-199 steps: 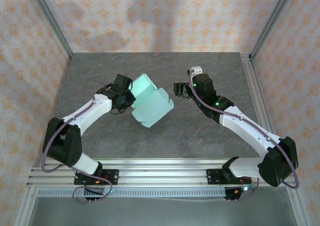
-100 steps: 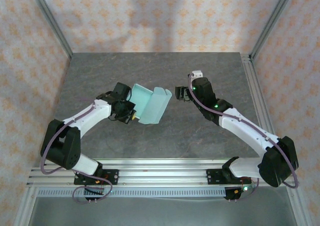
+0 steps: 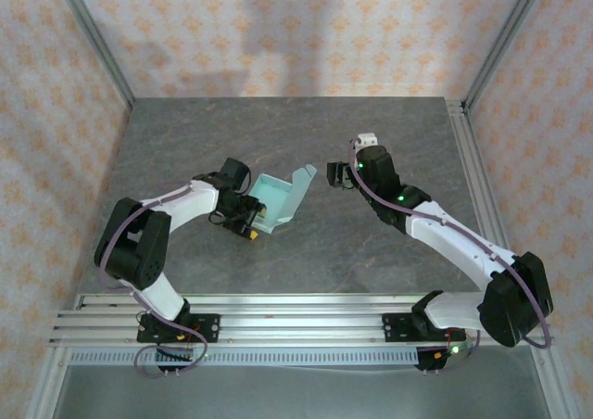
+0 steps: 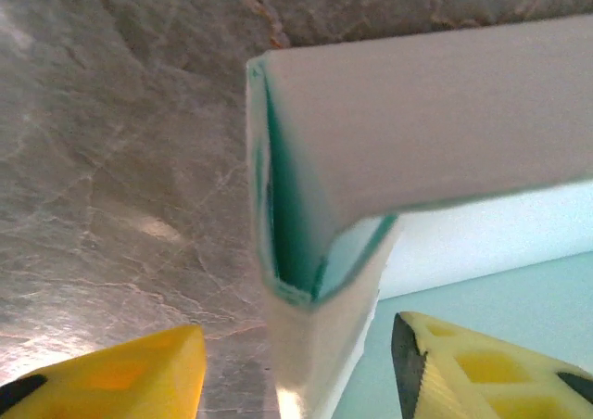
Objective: Fold the paper box
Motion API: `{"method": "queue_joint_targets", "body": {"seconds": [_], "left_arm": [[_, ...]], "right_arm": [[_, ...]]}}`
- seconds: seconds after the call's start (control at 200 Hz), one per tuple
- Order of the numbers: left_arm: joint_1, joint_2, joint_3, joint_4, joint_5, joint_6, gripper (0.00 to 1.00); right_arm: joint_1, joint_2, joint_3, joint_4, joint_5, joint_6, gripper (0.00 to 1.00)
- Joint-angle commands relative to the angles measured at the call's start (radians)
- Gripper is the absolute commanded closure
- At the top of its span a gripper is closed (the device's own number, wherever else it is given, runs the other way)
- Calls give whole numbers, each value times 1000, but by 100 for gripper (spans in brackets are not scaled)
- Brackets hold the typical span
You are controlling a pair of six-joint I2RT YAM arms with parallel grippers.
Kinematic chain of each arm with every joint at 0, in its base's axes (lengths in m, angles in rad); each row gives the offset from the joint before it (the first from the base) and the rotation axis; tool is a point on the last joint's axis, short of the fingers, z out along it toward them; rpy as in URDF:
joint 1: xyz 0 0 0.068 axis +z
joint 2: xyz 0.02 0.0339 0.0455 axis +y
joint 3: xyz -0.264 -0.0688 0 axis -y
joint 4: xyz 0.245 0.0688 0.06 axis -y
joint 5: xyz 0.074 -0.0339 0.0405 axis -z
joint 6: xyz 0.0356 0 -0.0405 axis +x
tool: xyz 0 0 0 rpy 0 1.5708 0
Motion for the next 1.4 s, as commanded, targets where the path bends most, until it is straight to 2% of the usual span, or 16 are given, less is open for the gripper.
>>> {"method": "queue_joint_targets", "body": {"seconds": [0.0, 0.15, 0.19, 0.43, 0.566, 0.691, 0.796, 0.876, 1.006, 1.136, 1.226, 1.321, 1.396], "left_arm": [[3, -50, 23, -61, -55, 31, 32], [4, -144, 76, -153, -226, 185, 5], [5, -170, 87, -165, -267, 234, 0], [27, -253, 98, -106, -441, 533, 0], [84, -214, 105, -33, -409, 678, 0], [116, -145, 115, 0, -430, 743, 6], [153, -62, 136, -19, -435, 731, 11], [177, -6, 127, 6, -389, 711, 17], [184, 57, 102, 56, -288, 661, 34], [183, 57, 47, 119, -199, 603, 46], [179, 32, 1, 143, -172, 573, 53], [175, -16, -56, 155, -161, 540, 55], [163, -53, -97, 161, -156, 520, 56]], "right_arm": [[-11, -2, -1, 27, 14, 3, 19], [-15, -2, -11, 50, -10, 15, 19], [-15, -3, -17, 58, -21, 17, 19], [-16, -37, -72, 94, -76, 34, 19], [-17, -59, -116, 91, -103, 45, 19], [-15, -72, -161, 93, -183, 92, 19], [-15, -104, -222, 121, -278, 143, 19], [-15, -111, -268, 148, -344, 181, 19], [5, -101, -303, 169, -405, 218, 19], [51, -83, -323, 207, -415, 254, 19], [85, -11, -358, 295, -447, 309, 19], [105, 24, -423, 440, -459, 411, 20], [126, 28, -474, 501, -420, 454, 20]]}}
